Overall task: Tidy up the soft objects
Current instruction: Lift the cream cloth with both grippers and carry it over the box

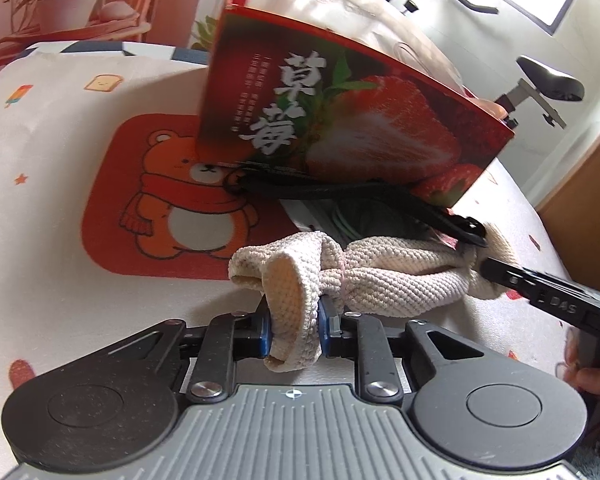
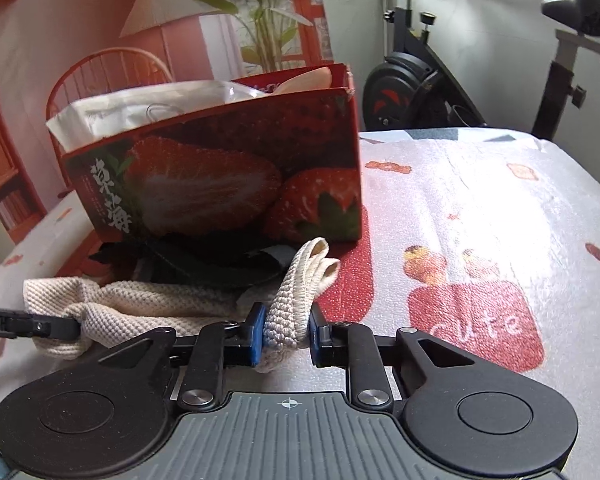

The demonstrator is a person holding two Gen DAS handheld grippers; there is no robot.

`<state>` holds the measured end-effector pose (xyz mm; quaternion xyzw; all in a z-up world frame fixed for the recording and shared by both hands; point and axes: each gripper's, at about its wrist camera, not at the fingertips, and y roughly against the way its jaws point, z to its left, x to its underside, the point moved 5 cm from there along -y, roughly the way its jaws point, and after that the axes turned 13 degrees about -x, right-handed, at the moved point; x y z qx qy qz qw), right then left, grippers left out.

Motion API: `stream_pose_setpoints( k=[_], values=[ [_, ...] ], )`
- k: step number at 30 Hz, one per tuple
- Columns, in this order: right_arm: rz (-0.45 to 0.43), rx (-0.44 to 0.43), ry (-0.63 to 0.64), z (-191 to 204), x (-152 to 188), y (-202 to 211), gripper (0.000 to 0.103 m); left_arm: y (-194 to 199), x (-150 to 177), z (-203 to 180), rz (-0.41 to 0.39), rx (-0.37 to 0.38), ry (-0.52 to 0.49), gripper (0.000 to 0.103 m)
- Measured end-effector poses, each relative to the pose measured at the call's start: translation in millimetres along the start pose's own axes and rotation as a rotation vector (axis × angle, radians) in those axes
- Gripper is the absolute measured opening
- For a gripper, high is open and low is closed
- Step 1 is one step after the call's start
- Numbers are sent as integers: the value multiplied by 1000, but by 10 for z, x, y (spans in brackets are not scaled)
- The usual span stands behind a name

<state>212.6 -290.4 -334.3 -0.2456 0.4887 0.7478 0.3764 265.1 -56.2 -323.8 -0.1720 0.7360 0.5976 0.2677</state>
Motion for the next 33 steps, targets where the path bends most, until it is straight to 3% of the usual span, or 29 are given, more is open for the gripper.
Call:
stream_pose_setpoints(
  k=[5,15,25,33],
  values=[
    [11,-34,-70,10,60,88,16,45,4,107,6,-17,28,23],
    [76,-53,57,419,103,133,14,165,26,268,-13,-32,85,23],
    [-2,-61,142,679,-144,450,14,547,-109,272,-155,-3,83,23],
    [-92,-60,201,810,-594,700,14,990,-579,161,-319,27,25,23]
  ],
)
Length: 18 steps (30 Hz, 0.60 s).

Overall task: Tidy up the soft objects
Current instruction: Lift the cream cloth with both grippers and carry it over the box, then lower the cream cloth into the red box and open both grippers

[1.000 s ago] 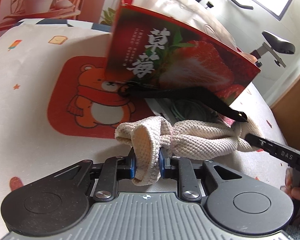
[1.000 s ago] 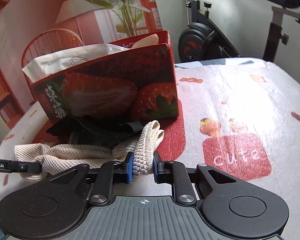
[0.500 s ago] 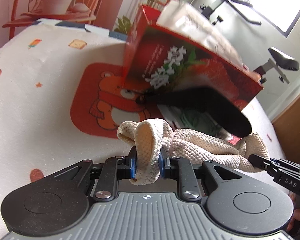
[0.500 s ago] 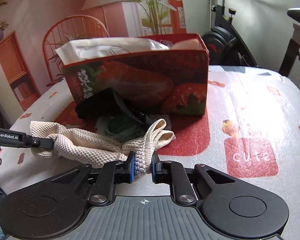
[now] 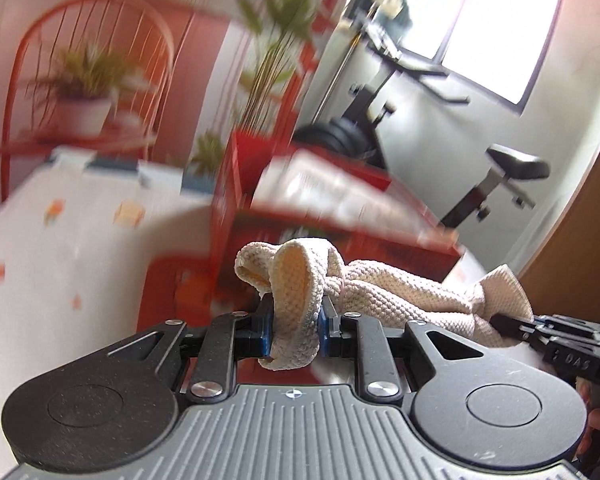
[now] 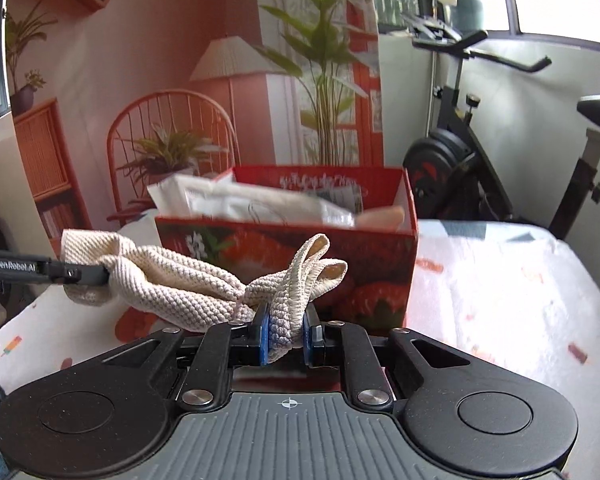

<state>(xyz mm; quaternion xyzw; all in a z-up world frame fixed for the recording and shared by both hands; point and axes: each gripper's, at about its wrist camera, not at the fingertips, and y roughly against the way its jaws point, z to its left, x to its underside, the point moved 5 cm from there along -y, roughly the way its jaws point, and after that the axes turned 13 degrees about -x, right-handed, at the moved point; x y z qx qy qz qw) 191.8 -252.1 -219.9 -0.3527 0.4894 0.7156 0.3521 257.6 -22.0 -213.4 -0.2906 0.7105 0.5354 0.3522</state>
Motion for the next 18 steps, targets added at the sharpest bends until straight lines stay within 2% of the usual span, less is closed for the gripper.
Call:
stream_pose_setpoints(
  k=[5,7,12,16,18],
  values=[
    [-31,33,44,-117,-478,-42,14,-53,-605,-220,-65,36,-41,23],
    [-57,44,49,-189,-707,-70,14,-121,-820,-308,-76,30,-43,23],
    [-79,100,62,-498,-1148,-297,14,-525,-1190,-499,-33,18,-57,23],
    [-67,128,57,-752,-1320,-566,14,-946,-1245,-480,55,4,-21,23],
    [-47,130,61,-852,-1325,-706,14,-1122,-1203,-477,89,-19,-35,23]
  ],
)
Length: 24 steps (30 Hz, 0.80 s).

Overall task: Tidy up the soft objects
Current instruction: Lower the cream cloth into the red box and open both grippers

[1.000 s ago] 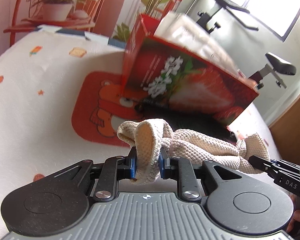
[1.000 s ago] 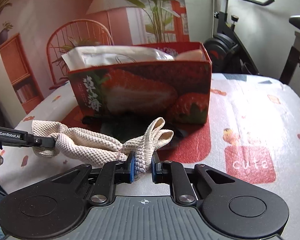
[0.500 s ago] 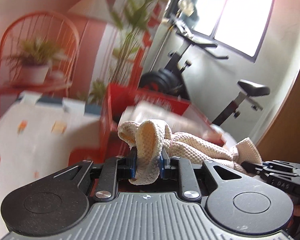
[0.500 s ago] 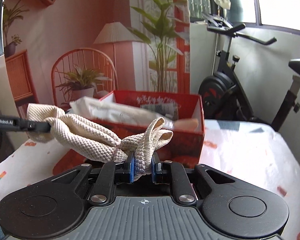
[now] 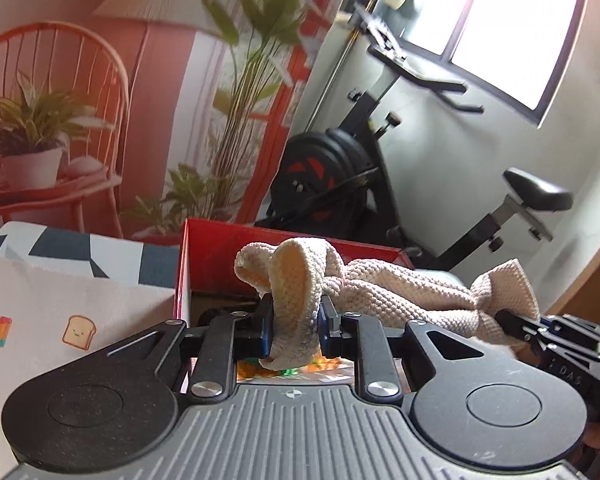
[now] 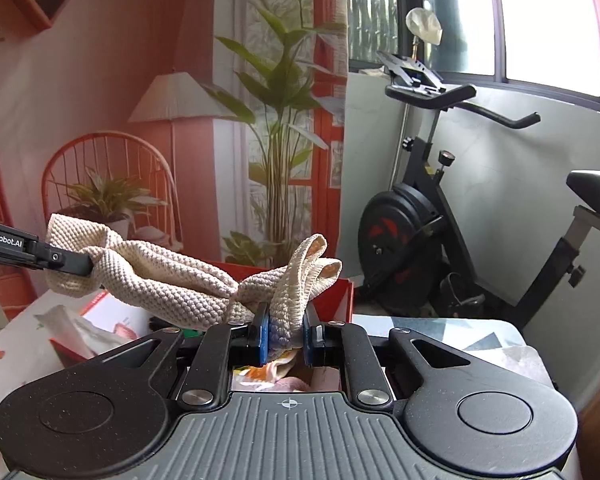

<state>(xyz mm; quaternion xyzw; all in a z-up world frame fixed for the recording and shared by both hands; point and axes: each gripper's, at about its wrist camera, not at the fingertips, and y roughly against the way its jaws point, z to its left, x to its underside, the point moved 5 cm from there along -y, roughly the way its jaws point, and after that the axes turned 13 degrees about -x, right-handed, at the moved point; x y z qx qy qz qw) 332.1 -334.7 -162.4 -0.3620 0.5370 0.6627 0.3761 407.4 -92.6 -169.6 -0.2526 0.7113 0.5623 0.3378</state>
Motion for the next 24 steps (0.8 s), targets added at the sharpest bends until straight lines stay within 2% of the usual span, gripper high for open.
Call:
stream_pose_setpoints(
  k=[5,10,11,13,14,15,17,18,20,24],
  values=[
    [61,-7,17,-104,136,-371,14,-298,45,-3,58,-48,-62,23],
    [94,-9,-4,-193,273,-621,14,-418,26,2,74,-62,-101,24],
    [100,-7,-5,-196,296,-657,15,-432,22,5,76,-57,-100,26],
    [100,-11,-2,-192,348,-685,15,-461,18,19,84,-37,-84,38],
    [100,-22,3,-182,368,-695,18,-468,16,24,85,-31,-77,52],
    [104,-33,11,-167,387,-703,22,-454,14,34,78,-23,-75,61],
    [99,-39,36,-127,418,-688,31,-401,8,45,57,-18,-85,68],
    [93,-32,46,-111,430,-665,43,-369,8,34,50,-21,-95,71],
    [69,-33,53,-86,452,-586,51,-282,10,25,30,-21,-110,72],
    [42,-32,68,-5,513,-388,54,-57,54,37,-16,-11,-122,73]
  ],
)
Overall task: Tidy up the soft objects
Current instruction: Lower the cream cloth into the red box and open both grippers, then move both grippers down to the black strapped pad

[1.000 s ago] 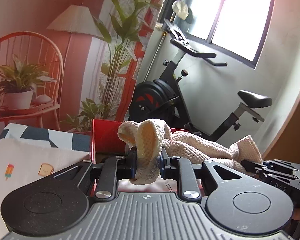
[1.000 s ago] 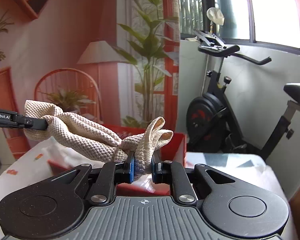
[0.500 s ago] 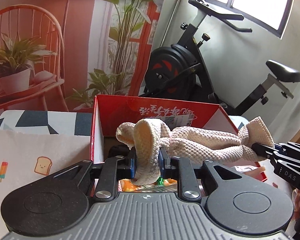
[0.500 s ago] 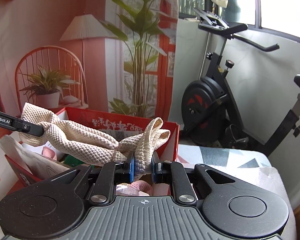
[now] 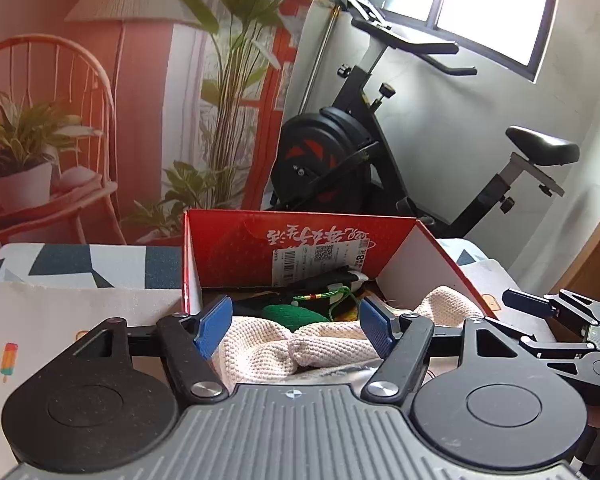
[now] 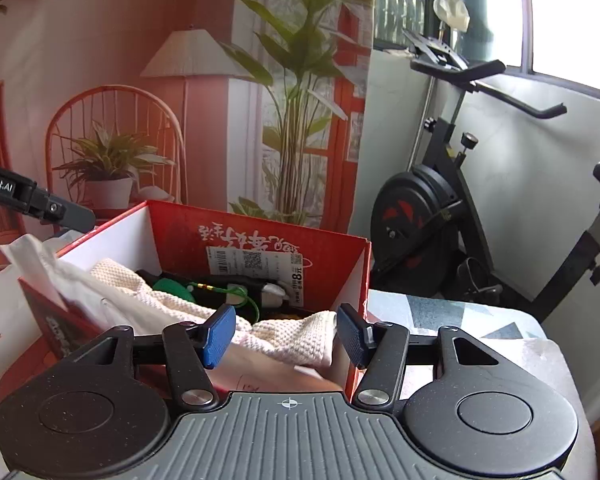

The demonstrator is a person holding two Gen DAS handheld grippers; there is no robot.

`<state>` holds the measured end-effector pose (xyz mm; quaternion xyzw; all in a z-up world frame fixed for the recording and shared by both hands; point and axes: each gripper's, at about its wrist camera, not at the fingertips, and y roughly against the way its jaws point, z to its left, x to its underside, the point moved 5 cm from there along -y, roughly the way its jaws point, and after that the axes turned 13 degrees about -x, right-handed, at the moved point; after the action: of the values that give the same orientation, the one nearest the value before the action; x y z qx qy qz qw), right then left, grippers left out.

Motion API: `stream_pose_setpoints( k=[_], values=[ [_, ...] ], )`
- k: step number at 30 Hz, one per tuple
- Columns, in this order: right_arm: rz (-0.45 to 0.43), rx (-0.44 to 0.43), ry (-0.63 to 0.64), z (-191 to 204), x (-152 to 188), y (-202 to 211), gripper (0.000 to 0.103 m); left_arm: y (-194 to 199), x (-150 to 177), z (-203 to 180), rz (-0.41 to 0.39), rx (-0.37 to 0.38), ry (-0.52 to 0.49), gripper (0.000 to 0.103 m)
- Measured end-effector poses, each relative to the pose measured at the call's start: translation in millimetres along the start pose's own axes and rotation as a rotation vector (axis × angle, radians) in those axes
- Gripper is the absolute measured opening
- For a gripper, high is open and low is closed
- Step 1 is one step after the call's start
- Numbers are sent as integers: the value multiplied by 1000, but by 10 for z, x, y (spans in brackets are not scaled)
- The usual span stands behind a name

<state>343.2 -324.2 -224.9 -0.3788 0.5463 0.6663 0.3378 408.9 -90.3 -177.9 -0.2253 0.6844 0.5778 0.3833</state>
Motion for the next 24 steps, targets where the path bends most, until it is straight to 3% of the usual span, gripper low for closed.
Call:
stream_pose_setpoints(
  k=[2,10,20,24],
  values=[
    [-25,-6,10,77,45,120,60,125,54,30,-23,-2,5,74],
    [-77,-31,-8,336,386,520,61,653,490,228,-70,17,17,74],
    [77,-20,-179,354,1088,220,61,379,1017,370,87,8,94,74],
    [152,-11,-176,448,1315,43,60,174,1164,317,165,24,93,74]
  ],
)
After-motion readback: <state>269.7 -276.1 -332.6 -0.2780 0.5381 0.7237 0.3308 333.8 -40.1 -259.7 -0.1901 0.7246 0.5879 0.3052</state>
